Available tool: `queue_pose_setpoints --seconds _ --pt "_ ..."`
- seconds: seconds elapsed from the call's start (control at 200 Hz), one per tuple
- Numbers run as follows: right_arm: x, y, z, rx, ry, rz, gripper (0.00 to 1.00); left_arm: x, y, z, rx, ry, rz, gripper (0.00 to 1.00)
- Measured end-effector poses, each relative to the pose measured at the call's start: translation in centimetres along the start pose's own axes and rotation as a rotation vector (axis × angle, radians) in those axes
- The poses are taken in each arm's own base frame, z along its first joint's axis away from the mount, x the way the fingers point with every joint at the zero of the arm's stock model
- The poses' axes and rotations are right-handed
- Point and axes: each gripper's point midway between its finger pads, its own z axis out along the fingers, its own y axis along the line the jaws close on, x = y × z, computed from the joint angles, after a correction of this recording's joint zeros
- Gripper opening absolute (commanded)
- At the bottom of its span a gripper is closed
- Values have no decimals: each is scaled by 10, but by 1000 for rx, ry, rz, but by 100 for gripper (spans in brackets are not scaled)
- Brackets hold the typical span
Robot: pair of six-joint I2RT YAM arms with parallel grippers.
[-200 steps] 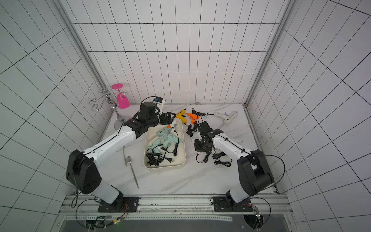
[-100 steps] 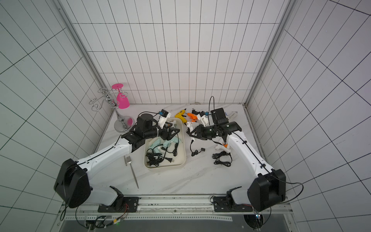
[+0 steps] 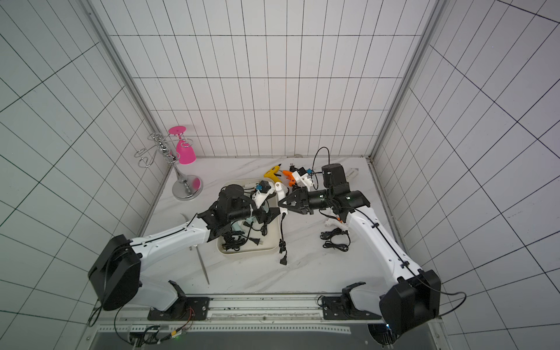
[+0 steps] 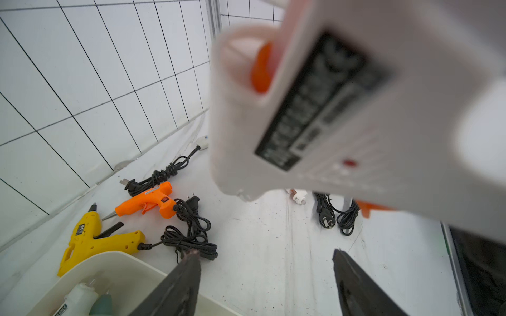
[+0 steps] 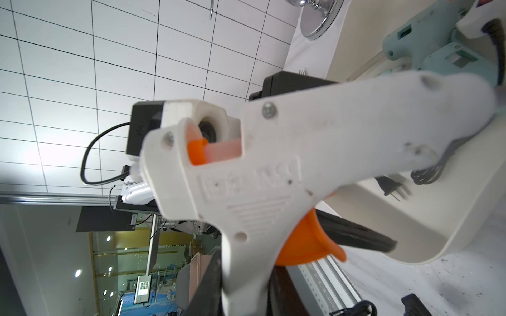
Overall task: Put the hot melt glue gun into the storage box
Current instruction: Pick up the hot melt adhesive gun from the center of the board.
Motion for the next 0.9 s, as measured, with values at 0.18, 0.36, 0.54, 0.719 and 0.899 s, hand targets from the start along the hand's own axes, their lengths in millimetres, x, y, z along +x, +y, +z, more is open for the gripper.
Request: queue_pose_setpoints --seconds 0.18,0.36,0.54,0.719,0.899 --pt "1 13 2 -57 22 3 4 -20 3 -2 -36 -93 40 72" --pt "8 21 7 -90 59 16 4 -42 4 -6 -61 -192 71 70" --pt "9 25 8 -104 71 17 4 -52 7 -9 -79 -241 76 43" --pt "9 26 9 -107 72 34 31 -49 4 -8 -75 -237 109 19" --pt "-15 12 -17 -62 -44 35 63 -41 1 -10 -57 -160 88 11"
